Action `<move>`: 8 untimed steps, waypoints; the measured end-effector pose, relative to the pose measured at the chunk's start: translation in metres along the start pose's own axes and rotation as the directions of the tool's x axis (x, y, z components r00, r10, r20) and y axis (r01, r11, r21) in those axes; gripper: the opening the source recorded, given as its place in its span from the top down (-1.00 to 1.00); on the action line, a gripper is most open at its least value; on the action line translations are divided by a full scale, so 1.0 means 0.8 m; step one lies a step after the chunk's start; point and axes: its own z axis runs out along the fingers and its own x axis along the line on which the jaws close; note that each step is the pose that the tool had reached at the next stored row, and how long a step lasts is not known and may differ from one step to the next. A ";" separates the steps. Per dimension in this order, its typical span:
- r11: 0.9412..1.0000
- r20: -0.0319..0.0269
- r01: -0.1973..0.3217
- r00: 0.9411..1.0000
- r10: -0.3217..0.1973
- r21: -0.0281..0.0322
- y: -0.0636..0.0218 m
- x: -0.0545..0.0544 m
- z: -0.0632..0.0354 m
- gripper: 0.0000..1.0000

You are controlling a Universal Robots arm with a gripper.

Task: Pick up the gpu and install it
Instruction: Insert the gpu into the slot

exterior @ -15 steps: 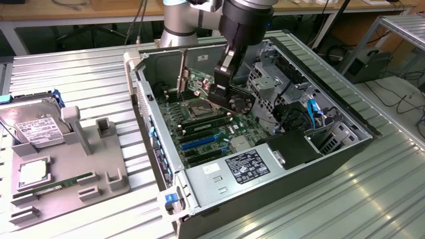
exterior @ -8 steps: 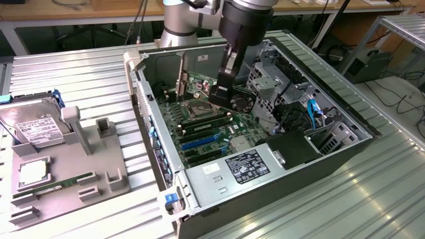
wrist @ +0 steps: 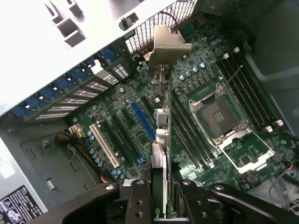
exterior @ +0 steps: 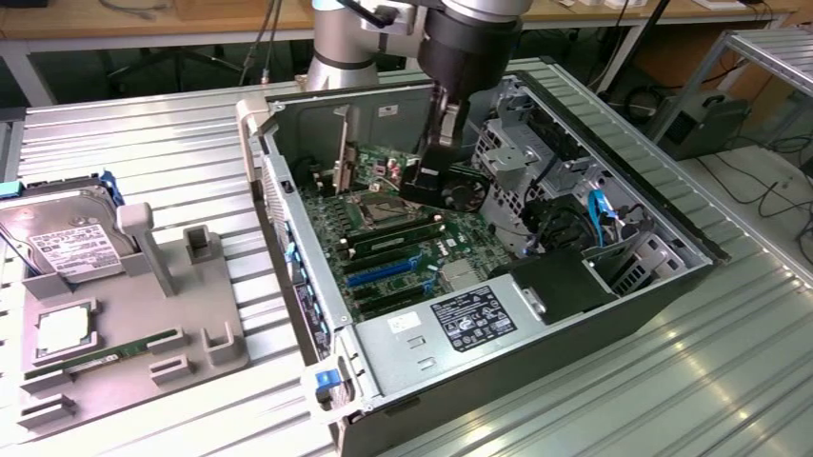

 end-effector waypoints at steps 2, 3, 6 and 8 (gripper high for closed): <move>1.000 0.013 0.024 1.000 -0.024 -0.007 0.000 0.000 0.000 0.47; 0.999 0.018 0.037 0.999 -0.037 -0.010 0.000 0.000 0.000 0.47; 0.996 0.022 0.087 0.996 -0.086 -0.012 0.000 0.000 0.001 0.47; 0.992 0.020 0.125 0.992 -0.125 -0.011 0.000 0.000 0.002 0.47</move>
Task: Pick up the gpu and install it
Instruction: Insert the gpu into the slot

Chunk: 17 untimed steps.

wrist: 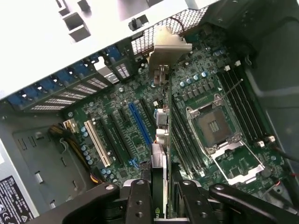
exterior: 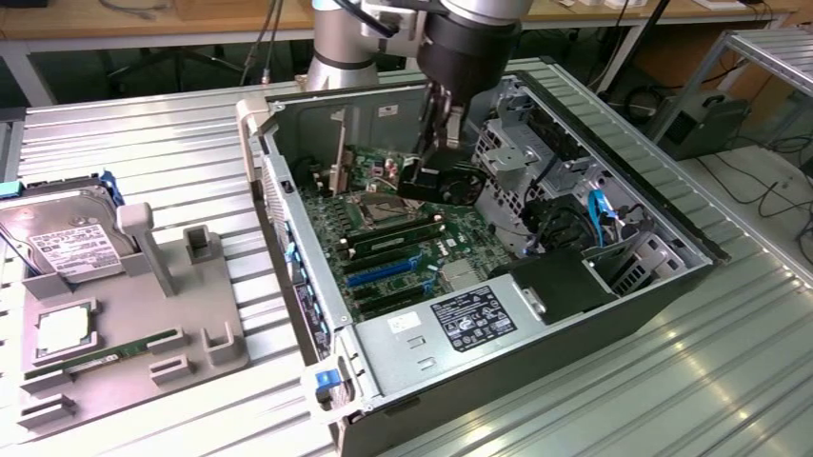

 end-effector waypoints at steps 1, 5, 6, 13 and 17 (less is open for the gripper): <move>1.000 -0.001 0.017 1.000 -0.017 0.000 0.000 0.000 0.000 0.47; 0.996 -0.005 0.092 0.996 -0.092 0.000 0.000 0.000 0.003 0.47; 0.994 -0.006 0.110 0.994 -0.110 0.000 0.000 0.000 0.003 0.47; 0.967 -0.014 0.254 0.967 -0.254 -0.001 0.000 0.000 0.008 0.47; 0.942 -0.018 0.336 0.942 -0.336 -0.003 -0.001 0.000 0.014 0.47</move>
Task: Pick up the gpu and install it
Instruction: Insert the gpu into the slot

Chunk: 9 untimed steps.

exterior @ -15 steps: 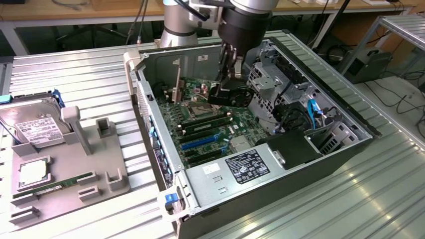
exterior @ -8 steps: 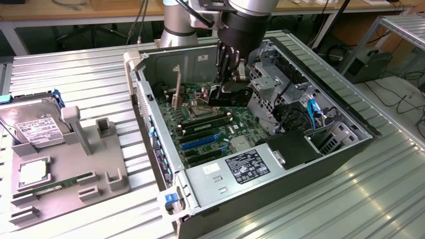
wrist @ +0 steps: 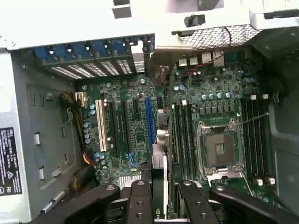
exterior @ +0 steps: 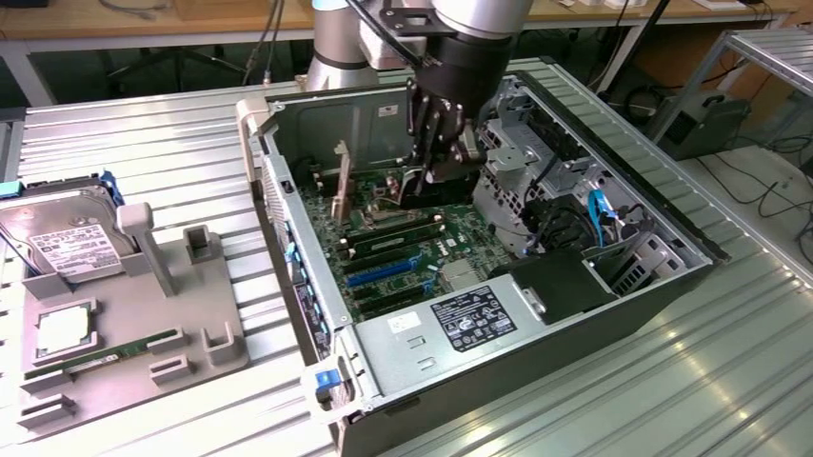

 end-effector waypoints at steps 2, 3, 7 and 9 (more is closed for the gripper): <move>0.999 -0.002 0.038 0.999 -0.038 0.000 0.000 0.000 0.003 0.47; 0.998 -0.002 0.058 0.998 -0.058 0.000 0.000 0.000 0.004 0.47; 0.991 0.003 0.136 0.991 -0.136 0.000 0.000 0.000 0.008 0.47; 0.989 0.017 0.148 0.989 -0.148 0.001 -0.001 0.001 0.009 0.47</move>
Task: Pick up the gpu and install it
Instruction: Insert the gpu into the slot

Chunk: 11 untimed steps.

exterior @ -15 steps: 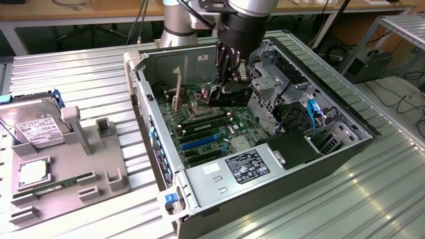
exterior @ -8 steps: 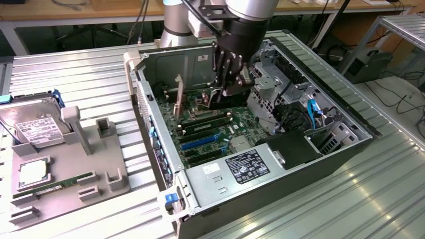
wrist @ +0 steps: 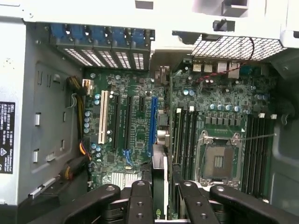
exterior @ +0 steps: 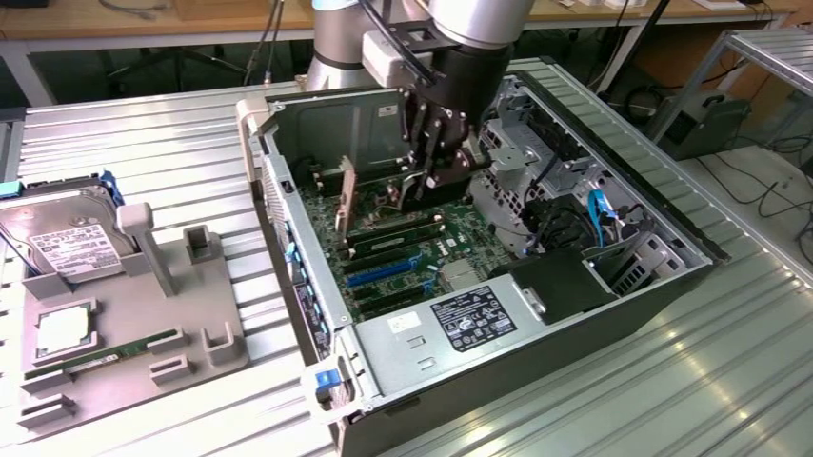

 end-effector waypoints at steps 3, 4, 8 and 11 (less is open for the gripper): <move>1.000 0.015 0.001 1.000 -0.001 0.001 0.001 0.007 0.006 0.47; 1.000 0.015 0.000 1.000 0.000 0.002 0.001 0.008 0.008 0.47; 1.000 0.015 -0.011 1.000 0.011 0.003 0.004 0.010 0.021 0.47; 1.000 0.015 -0.021 1.000 0.021 0.004 0.006 0.010 0.027 0.47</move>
